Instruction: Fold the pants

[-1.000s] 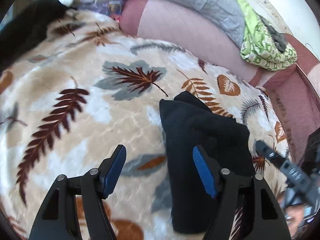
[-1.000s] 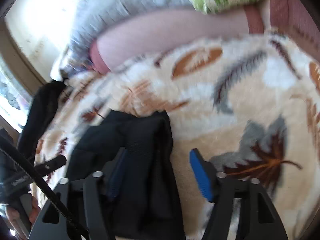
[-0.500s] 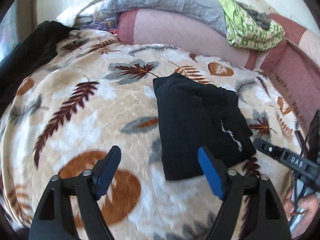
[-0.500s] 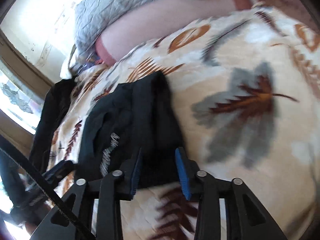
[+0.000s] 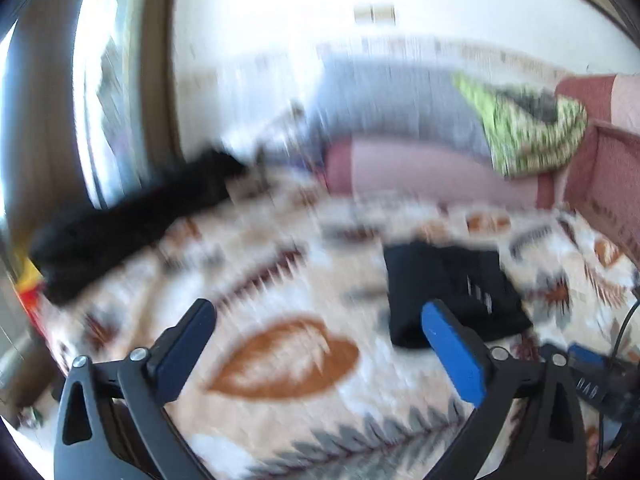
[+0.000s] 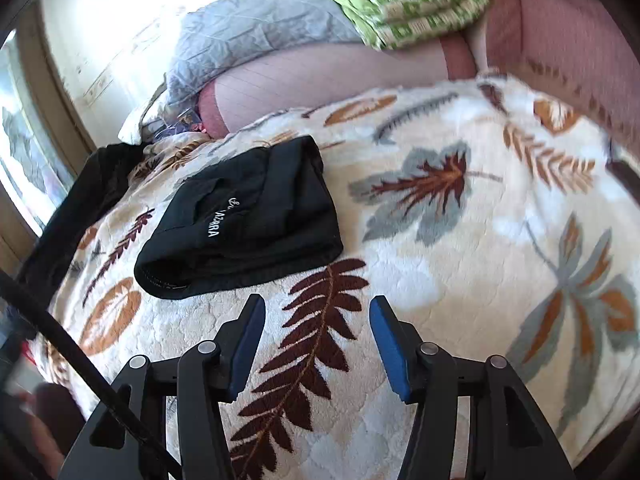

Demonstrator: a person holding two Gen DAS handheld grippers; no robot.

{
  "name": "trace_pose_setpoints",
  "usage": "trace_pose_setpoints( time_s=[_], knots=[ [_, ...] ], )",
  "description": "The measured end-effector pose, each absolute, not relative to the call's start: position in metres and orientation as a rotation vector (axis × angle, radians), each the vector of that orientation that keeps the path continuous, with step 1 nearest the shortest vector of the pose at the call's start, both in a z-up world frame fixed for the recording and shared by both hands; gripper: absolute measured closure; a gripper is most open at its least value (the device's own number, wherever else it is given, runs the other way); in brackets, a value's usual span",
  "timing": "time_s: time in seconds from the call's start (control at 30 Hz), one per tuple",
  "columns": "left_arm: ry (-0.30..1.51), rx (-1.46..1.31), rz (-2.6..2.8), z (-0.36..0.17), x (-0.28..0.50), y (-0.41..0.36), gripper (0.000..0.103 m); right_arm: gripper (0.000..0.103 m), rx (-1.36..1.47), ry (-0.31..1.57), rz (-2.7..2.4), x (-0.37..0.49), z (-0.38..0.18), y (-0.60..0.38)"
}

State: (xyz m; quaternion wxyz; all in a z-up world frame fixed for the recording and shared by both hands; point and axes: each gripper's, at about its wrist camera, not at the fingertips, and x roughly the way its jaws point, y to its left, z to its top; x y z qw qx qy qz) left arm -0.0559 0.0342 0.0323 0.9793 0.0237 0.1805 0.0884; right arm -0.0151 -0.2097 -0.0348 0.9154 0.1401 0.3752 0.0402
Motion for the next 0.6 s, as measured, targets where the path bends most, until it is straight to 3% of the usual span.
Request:
trace_pose_setpoints(
  time_s=[0.13, 0.2, 0.6],
  knots=[
    [0.182, 0.038, 0.187, 0.068, -0.086, 0.032, 0.0, 0.038, 0.26, 0.722, 0.068, -0.022, -0.026, -0.205],
    [0.186, -0.001, 0.139, 0.078, -0.091, 0.033, 0.0, 0.036, 0.259, 0.712, 0.067, -0.026, -0.024, -0.203],
    [0.637, 0.067, 0.126, 0.03, -0.046, 0.019, 0.0, 0.032, 0.178, 0.737, 0.086, -0.037, -0.033, -0.18]
  ],
)
